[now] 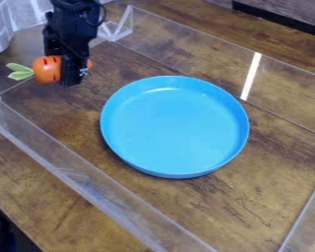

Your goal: Put the carrot in the blue tray

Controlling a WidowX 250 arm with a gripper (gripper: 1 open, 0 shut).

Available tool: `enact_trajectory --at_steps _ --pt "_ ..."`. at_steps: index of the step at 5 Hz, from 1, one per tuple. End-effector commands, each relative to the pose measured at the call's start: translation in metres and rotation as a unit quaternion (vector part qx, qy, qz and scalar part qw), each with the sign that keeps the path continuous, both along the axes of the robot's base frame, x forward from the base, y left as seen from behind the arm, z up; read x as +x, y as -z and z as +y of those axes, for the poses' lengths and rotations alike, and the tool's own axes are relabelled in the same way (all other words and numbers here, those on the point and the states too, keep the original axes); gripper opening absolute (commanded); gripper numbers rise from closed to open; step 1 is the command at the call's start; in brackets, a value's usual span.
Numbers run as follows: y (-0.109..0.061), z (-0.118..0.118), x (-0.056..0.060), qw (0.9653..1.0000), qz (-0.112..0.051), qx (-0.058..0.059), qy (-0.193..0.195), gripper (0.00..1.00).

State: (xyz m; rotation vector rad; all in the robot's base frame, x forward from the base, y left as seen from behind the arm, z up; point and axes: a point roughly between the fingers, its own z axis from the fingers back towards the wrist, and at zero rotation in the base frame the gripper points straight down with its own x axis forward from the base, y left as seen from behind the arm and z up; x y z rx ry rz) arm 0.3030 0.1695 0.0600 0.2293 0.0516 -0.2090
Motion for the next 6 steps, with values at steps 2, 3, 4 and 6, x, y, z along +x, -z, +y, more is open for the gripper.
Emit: enact_trajectory --at_steps 2,3,4,6 --pt "-0.036 -0.011 0.009 0.9989 -0.041 0.018 0.014 0.00" --pt "-0.044 -0.023 0.010 0.9985 -0.047 0.018 0.023 0.00" --pt "-0.056 -0.041 0.012 0.9976 -0.056 0.018 0.036 0.00" --pt "-0.078 -0.081 0.006 0.9948 -0.072 0.018 0.070 0.00"
